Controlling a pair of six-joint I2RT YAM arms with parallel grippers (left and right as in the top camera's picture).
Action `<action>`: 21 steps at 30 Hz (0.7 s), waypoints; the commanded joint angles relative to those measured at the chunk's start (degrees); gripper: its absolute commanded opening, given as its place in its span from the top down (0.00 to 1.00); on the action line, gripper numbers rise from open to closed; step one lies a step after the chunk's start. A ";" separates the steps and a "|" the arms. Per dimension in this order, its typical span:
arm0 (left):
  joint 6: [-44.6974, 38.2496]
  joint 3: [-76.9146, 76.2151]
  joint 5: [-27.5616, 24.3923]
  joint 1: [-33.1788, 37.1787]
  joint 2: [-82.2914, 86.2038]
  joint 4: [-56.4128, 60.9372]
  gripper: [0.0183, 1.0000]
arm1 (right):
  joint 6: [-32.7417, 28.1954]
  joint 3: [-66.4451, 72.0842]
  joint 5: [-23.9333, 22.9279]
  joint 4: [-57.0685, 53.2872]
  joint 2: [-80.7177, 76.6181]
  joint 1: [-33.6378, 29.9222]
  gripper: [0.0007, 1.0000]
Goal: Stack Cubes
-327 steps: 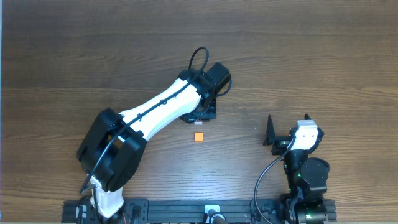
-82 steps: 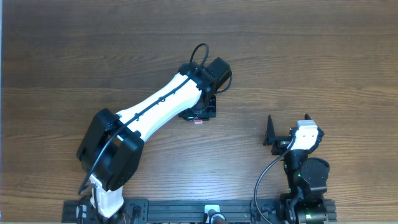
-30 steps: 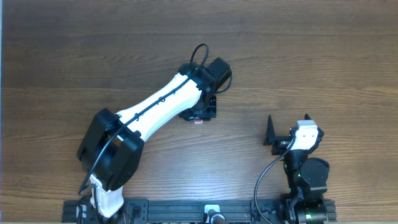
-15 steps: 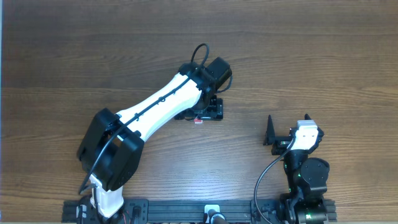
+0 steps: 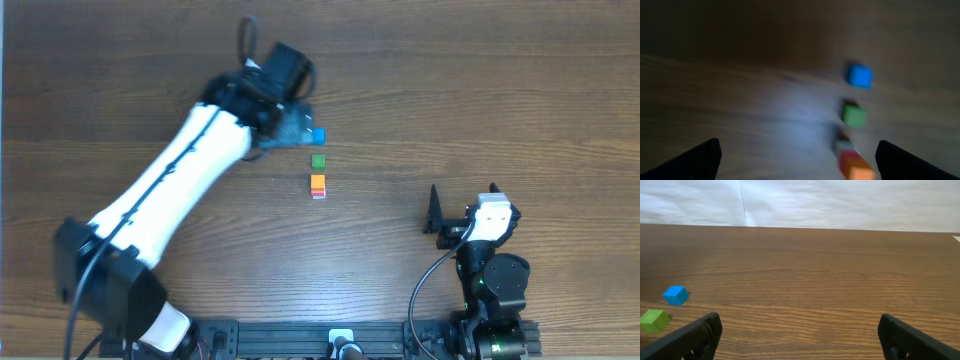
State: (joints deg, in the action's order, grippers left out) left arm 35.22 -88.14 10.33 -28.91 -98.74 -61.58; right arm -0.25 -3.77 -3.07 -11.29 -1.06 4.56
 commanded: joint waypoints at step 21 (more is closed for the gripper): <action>-15.61 29.22 8.81 23.96 39.89 32.85 0.00 | -0.22 0.35 0.44 -0.11 0.28 0.35 0.01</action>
State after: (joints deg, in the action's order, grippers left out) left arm 21.56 -68.88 18.55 -5.06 -67.00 -33.93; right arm -0.25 -3.77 -3.07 -11.29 -1.06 4.56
